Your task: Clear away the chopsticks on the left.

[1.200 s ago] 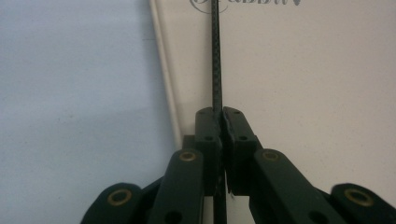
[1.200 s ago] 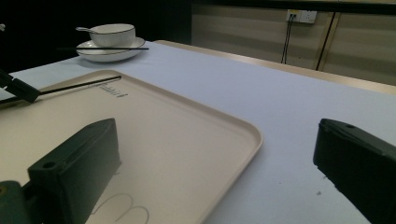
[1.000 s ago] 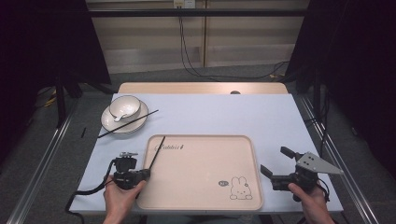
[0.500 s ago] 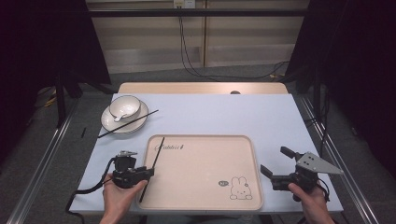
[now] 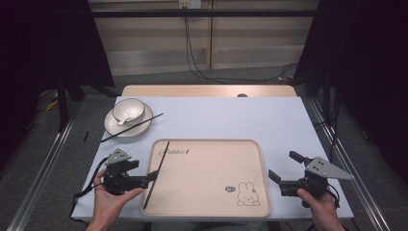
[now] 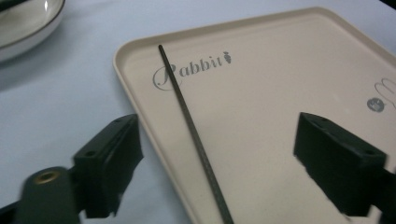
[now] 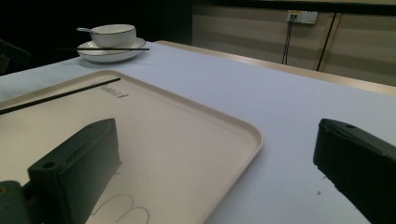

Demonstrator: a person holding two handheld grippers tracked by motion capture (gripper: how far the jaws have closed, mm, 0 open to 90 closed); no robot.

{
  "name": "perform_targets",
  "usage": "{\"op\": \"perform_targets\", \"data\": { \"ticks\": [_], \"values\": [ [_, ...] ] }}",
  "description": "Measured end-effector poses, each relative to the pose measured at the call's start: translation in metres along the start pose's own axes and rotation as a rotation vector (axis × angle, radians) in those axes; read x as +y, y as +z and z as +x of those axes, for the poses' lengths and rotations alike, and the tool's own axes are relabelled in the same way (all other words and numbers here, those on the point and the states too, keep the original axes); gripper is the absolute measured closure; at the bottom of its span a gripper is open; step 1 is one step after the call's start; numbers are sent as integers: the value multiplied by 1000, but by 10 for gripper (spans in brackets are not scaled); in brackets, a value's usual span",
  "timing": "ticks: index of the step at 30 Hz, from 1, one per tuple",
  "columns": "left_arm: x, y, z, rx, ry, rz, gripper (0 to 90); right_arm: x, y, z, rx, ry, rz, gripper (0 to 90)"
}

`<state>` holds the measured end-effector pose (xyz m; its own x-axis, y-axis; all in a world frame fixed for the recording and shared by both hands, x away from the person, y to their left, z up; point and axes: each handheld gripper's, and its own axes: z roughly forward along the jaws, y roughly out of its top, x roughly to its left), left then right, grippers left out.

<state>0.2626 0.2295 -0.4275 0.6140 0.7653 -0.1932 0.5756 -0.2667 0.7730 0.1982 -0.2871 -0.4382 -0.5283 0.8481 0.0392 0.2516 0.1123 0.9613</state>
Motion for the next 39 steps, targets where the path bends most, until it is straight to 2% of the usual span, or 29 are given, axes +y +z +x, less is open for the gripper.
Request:
{"op": "perform_targets", "data": {
  "ticks": [1, 2, 5, 8, 10, 11, 12, 14, 15, 16, 18, 20, 21, 25, 27, 28, 29, 30, 31, 33, 36, 39],
  "values": [
    [1, -2, 2, 12, 28, -13, 185, 0, 0, 0, 1, 0, 0, 3],
    [2, -4, 4, 21, 36, -19, 150, 0, 0, 0, 0, -1, 1, 4],
    [8, -10, 13, 15, 68, -25, 83, 0, 0, 0, 3, 2, 3, 3],
    [13, -15, 23, -11, 106, -8, 73, 0, 0, 0, 3, 2, 2, 4],
    [15, -18, 33, -49, 158, 10, 46, 0, 0, -1, 1, 1, 1, 4],
    [15, -20, 40, -71, 146, -21, 38, 0, 0, -1, 2, 3, 3, 3],
    [15, -21, 44, -65, 146, -27, 65, 0, 0, -1, 3, 3, 2, 3],
    [15, -22, 53, -59, 168, -26, 30, 0, 0, -1, 2, 1, 1, 3],
    [15, -22, 60, -61, 152, -43, 36, 0, 0, -1, 1, 4, 3, 3],
    [15, -22, 64, -63, 156, -51, 38, 0, 1, -1, -5, 6, 1, 3],
    [17, -21, 74, -71, 197, -66, 41, 0, 1, -1, 0, 5, 3, 3],
    [19, -19, 82, -61, 218, -54, 51, 0, 1, -1, -7, 9, 5, 3],
    [21, -18, 88, -38, 211, -41, 49, 0, 1, -1, -8, 9, 5, 3],
    [27, -14, 104, -16, 215, -44, 55, 0, 0, -1, -12, 6, -1, 3],
    [30, -12, 113, -18, 202, -41, 74, 0, 0, -1, -11, 2, -1, 3],
    [31, -11, 117, -4, 212, -41, 87, 0, 0, -1, -8, 6, 0, 3],
    [32, -9, 121, -5, 205, -39, 88, 0, 0, -1, -3, 1, 3, 3],
    [33, -6, 126, -32, 185, -34, 88, 0, 0, -1, 1, -1, 3, 3],
    [35, -4, 129, -34, 187, -32, 88, 0, 0, -1, -4, 3, 1, 3],
    [38, 0, 135, -36, 218, -13, 88, 0, 0, -1, -6, 1, 2, 3],
    [45, 6, 145, -37, 241, 11, 97, 0, 1, -1, -9, 6, 3, 3],
    [49, 9, 153, -21, 277, 37, 103, 0, 1, -1, -9, 6, 7, 3]
  ]
}}
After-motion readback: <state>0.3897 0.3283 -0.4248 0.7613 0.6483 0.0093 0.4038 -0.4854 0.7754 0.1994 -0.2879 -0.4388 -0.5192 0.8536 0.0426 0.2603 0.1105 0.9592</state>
